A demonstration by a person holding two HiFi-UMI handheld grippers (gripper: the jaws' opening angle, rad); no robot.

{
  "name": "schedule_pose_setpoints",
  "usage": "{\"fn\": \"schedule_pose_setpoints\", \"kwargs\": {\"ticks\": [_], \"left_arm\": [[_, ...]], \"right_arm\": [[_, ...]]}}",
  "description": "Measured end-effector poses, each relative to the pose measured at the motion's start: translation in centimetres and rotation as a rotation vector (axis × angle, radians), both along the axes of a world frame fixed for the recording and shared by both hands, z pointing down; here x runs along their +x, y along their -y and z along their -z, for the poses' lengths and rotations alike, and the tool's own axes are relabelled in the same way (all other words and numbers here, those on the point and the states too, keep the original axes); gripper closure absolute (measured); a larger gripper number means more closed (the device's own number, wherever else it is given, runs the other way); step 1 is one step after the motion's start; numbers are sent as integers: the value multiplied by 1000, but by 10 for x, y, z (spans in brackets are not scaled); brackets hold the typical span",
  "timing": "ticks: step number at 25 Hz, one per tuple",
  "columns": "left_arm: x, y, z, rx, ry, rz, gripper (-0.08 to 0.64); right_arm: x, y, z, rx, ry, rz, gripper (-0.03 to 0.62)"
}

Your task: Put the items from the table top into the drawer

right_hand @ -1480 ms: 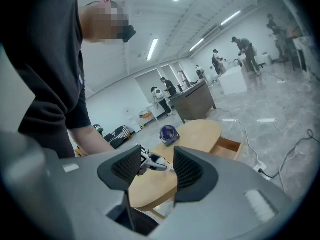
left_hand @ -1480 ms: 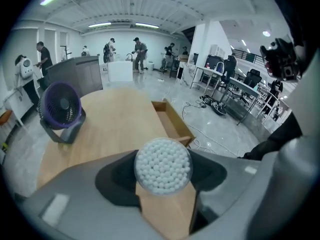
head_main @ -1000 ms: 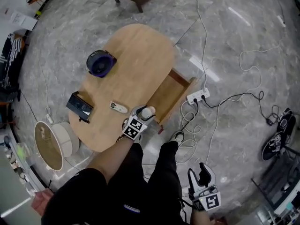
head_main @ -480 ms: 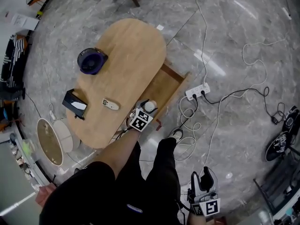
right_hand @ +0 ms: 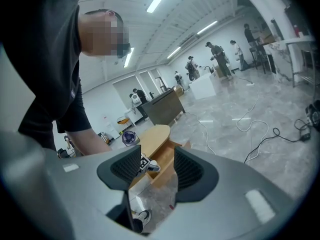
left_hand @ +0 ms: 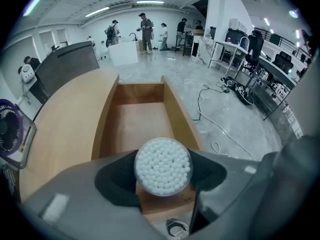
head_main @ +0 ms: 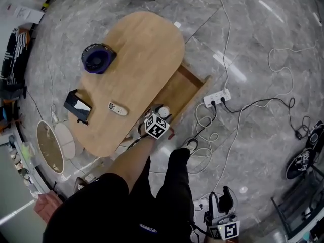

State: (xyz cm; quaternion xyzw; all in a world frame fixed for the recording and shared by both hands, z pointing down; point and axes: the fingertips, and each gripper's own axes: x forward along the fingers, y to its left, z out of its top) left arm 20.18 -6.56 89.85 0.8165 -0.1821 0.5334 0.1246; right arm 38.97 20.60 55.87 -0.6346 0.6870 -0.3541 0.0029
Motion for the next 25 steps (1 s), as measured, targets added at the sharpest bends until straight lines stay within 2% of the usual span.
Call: {"fn": "schedule_pose_setpoints", "kwargs": {"ticks": [4,6,12,19,25], "left_arm": [[1,-2,-15,14,39,-80,275],[2,-5,-21,14,60,-123,275],[4,-9,-35,7,99,-184,275],[0,-12,-47,-26,110,-193,275],[-9,-18,-51,-43,147,-241,273]], "right_arm": [[-7,11,-1,-14,61,-26,354],[-8,7,-9,-15,57,-7,353],[-24,34,3,58,58,46,353],[-42,40,-9,43,68,64,353],[-50,55,-9,63,69,65,347]]}}
